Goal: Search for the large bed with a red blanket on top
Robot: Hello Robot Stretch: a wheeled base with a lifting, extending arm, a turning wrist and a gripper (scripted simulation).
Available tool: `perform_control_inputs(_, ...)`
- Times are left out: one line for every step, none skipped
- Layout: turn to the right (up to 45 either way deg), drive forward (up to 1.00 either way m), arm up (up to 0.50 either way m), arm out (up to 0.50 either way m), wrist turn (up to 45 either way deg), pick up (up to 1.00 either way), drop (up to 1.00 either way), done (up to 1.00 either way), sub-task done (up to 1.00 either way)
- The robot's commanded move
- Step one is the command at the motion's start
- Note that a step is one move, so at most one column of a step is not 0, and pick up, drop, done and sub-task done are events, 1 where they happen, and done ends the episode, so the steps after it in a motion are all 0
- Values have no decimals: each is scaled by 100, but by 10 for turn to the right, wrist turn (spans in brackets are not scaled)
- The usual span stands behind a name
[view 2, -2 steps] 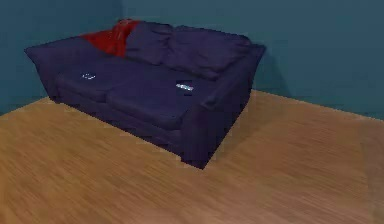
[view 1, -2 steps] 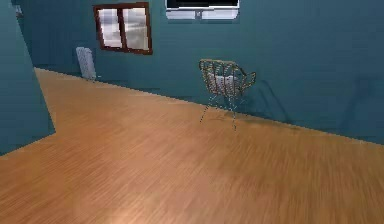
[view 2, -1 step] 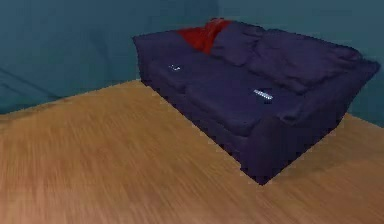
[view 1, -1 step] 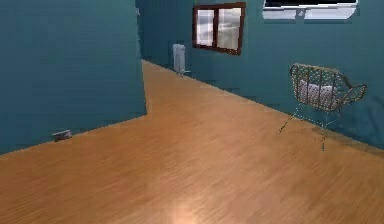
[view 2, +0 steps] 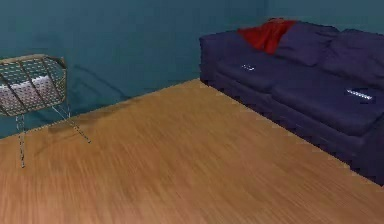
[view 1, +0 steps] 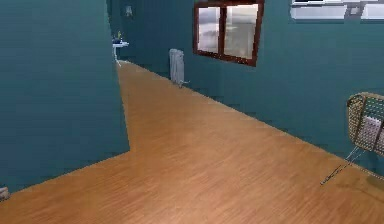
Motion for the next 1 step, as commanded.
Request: perform_control_inputs(0, 100, 0, 0, 0, 0, 0, 0, 0)
